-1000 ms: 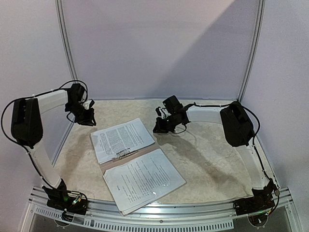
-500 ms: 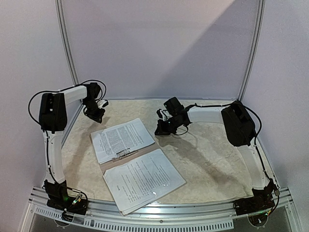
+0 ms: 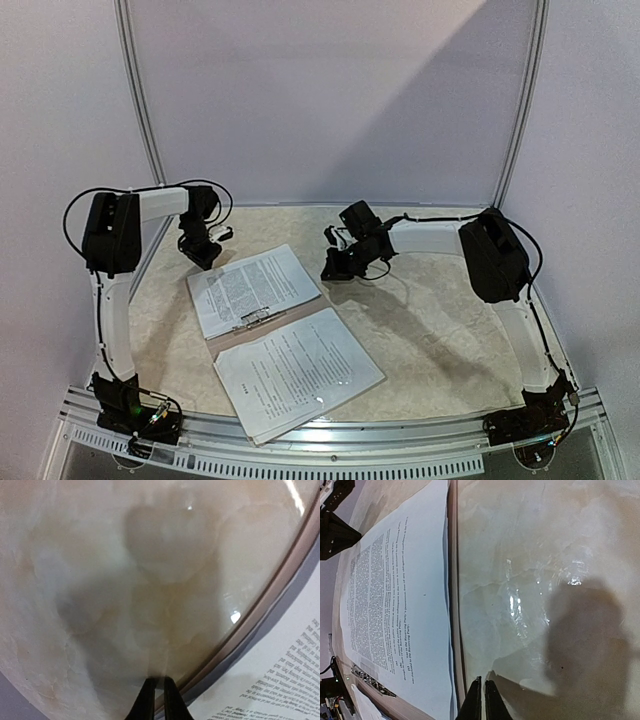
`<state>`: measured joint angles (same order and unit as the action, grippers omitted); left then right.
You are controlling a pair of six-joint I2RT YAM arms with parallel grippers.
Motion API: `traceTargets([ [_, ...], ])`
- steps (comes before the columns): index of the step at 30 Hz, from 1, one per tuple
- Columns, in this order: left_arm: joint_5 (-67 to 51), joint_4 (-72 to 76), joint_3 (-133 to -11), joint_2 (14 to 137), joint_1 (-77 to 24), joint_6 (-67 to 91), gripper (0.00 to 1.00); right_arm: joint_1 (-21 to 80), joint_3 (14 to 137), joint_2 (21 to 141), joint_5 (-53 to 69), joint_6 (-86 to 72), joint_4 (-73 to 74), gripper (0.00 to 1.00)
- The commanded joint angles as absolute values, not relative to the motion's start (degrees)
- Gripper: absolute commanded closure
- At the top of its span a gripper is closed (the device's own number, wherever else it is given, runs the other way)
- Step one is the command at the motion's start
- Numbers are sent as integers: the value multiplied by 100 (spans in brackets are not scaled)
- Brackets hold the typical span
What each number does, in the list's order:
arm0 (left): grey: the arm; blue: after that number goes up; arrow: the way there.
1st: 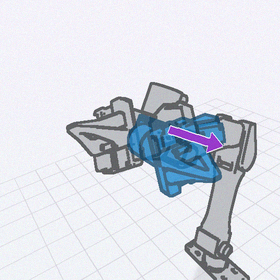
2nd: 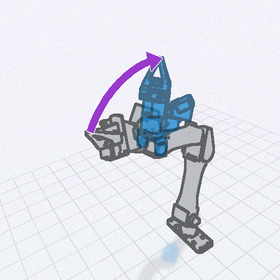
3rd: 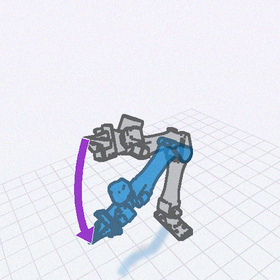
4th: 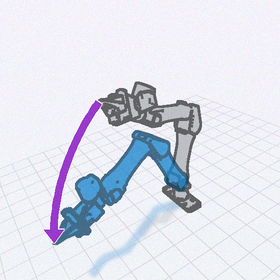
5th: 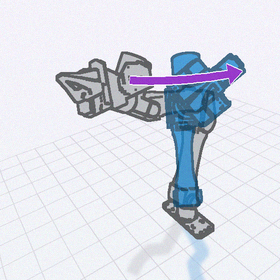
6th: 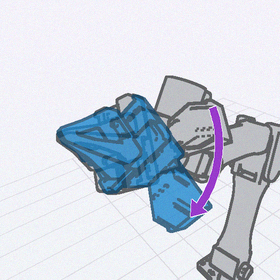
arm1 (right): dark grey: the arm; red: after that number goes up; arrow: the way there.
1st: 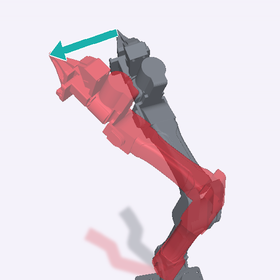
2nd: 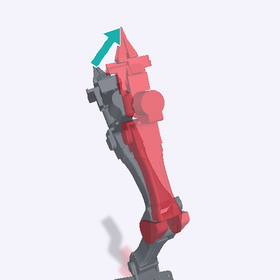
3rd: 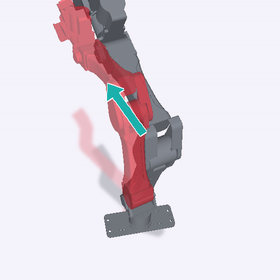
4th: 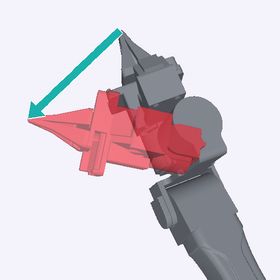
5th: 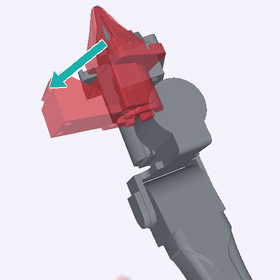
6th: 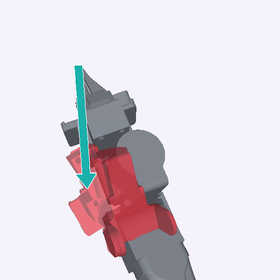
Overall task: Put the files into the folder
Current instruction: Adjust the file in the folder with some files.
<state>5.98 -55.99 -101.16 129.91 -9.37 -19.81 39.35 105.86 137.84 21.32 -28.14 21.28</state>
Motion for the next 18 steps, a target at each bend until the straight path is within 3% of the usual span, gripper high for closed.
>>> traceTargets([
  [1, 702, -5622, -9762, 12858, -1055, -2213, 90, 3939, 10555, 13447, 2100, -2759, 2170, 95],
  [18, 996, -5552, -10232, 13104, -1160, -2547, 87, 4013, 10718, 13639, 2161, -2813, 2252, 96],
])
